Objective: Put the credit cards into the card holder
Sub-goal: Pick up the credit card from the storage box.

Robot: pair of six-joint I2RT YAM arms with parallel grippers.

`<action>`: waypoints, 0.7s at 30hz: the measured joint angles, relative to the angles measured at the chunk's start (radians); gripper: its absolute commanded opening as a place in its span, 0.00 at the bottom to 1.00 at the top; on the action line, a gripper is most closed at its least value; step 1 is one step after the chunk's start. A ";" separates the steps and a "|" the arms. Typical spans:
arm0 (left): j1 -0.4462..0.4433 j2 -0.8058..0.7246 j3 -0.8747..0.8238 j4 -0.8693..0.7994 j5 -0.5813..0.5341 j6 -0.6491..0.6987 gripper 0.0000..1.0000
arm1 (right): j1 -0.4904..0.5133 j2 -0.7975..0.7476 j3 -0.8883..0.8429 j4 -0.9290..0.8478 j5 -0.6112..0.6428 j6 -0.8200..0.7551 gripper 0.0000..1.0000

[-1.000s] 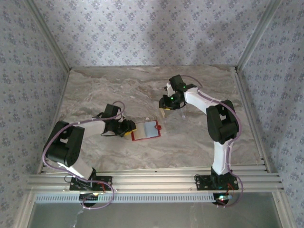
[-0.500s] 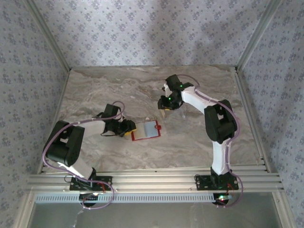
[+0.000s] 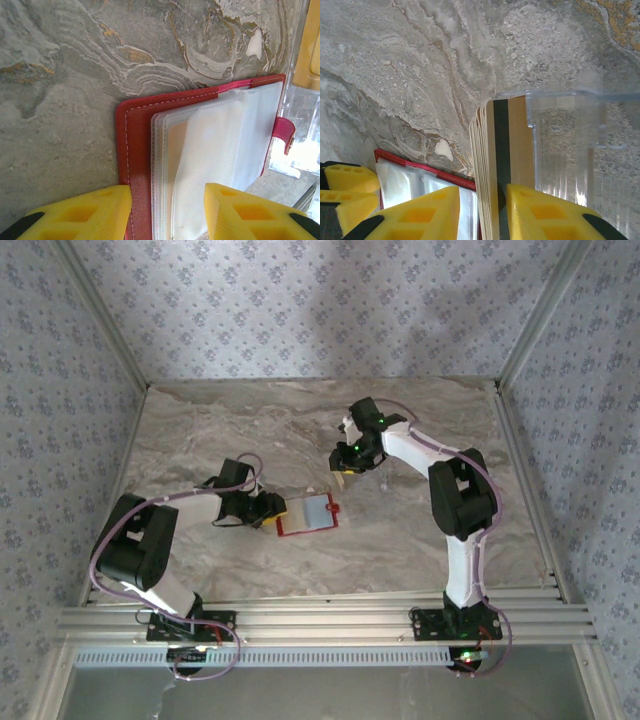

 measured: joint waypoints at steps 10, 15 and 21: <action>0.000 0.000 0.000 0.000 0.000 0.000 0.44 | -0.011 0.000 -0.020 0.034 -0.029 0.004 0.22; 0.000 0.001 0.000 0.001 0.000 0.000 0.44 | -0.014 -0.001 -0.024 0.039 -0.032 0.004 0.19; 0.000 0.002 0.000 0.001 0.000 0.000 0.44 | -0.018 -0.005 -0.027 0.042 -0.035 0.004 0.18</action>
